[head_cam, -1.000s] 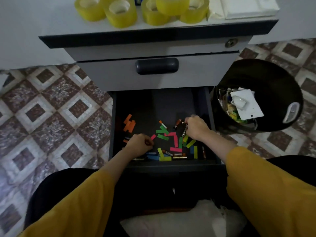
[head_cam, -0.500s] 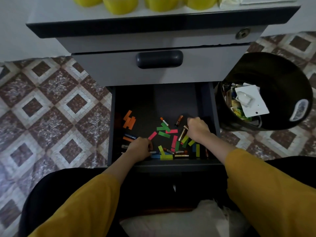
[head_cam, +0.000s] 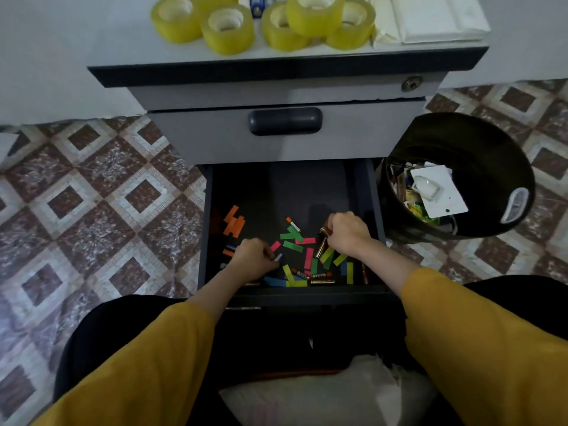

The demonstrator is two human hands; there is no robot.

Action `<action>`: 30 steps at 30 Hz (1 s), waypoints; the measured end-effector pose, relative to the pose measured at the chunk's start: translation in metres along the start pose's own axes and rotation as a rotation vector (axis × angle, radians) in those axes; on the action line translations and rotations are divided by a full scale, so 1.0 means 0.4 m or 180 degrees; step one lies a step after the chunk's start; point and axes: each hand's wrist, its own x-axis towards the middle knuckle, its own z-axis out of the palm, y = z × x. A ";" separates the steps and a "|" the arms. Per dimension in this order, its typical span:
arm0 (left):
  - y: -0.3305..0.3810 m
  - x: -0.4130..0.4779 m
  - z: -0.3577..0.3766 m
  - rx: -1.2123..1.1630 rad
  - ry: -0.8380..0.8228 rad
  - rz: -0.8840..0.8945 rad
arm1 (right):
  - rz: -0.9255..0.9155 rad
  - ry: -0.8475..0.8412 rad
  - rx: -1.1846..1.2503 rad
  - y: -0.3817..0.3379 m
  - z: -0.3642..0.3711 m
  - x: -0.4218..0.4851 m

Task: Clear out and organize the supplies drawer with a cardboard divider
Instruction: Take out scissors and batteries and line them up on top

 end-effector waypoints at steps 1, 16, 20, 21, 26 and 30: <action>0.006 -0.010 -0.008 -0.0119 0.0014 0.0006 | -0.0002 0.0049 0.0054 -0.004 -0.007 -0.009; 0.131 -0.168 -0.124 -0.1154 0.0629 0.0541 | -0.0282 0.0647 0.0577 -0.057 -0.163 -0.157; 0.181 -0.205 -0.163 -0.1518 0.0729 0.0634 | -0.0398 0.0773 0.0699 -0.062 -0.212 -0.189; 0.194 -0.215 -0.176 -0.1530 0.0752 0.0678 | -0.0440 0.0804 0.0756 -0.063 -0.227 -0.198; 0.241 -0.250 -0.250 -0.1621 0.0835 0.0902 | -0.0634 0.0871 0.1117 -0.077 -0.314 -0.232; 0.287 -0.276 -0.321 -0.1615 0.0869 0.1122 | -0.0827 0.1023 0.1509 -0.088 -0.403 -0.263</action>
